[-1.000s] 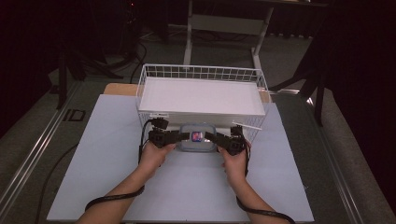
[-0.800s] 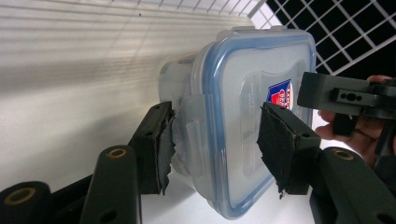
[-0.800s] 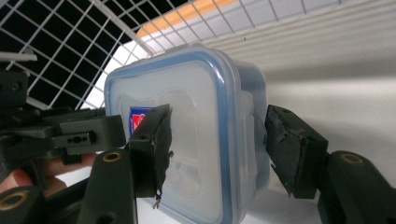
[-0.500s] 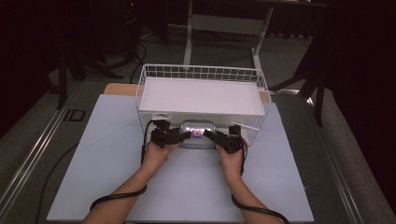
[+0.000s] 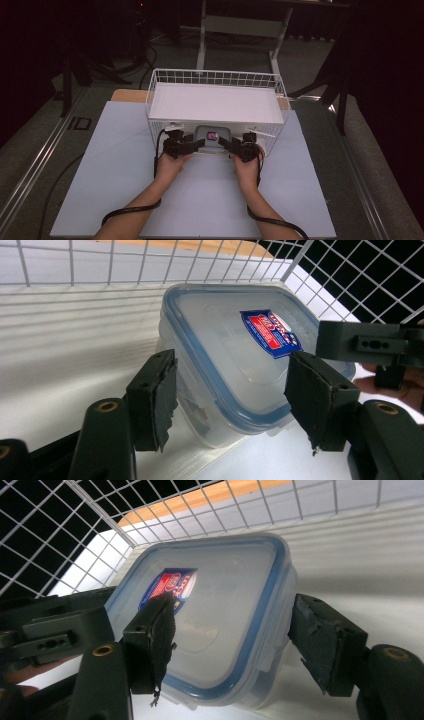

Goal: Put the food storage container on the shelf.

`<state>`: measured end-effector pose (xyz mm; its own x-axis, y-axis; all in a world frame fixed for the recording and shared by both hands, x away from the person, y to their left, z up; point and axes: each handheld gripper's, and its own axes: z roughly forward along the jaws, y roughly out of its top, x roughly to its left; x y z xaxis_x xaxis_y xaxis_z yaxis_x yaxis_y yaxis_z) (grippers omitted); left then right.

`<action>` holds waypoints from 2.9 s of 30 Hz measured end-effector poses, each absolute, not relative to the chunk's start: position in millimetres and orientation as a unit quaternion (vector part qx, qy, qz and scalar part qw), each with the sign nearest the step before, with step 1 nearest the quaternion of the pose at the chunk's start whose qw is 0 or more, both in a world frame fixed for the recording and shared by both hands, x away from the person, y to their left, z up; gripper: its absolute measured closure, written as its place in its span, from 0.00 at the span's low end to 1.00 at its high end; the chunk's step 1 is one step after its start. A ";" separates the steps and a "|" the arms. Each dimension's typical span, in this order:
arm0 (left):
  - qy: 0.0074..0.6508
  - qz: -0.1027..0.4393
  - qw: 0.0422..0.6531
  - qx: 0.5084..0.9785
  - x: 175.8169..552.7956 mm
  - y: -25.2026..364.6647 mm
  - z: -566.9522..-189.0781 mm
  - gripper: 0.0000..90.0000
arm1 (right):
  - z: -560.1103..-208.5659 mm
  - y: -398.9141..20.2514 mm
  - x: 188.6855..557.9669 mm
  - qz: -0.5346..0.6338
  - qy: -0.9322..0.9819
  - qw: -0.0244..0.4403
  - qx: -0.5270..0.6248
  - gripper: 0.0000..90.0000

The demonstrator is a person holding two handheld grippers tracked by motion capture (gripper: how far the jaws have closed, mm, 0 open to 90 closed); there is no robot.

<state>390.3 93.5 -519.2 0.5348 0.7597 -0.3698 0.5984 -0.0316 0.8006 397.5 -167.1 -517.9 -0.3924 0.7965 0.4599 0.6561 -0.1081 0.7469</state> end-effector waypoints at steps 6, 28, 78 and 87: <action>0.474 0.103 0.513 0.709 382.0 94.2 -513.2 0.43 | -513.0 -166.1 392.8 0.498 0.683 0.114 0.522 0.40; 0.410 0.118 0.524 0.737 287.3 119.4 -488.3 0.41 | -488.1 -150.5 338.0 0.488 0.742 0.155 0.433 0.61; 0.403 0.168 0.504 0.745 222.6 138.7 -507.9 0.02 | -519.3 -109.7 394.4 0.458 0.746 0.138 0.464 1.00; 0.406 0.168 0.506 0.742 222.6 142.2 -507.7 0.02 | -519.5 -107.8 405.7 0.460 0.739 0.130 0.475 1.00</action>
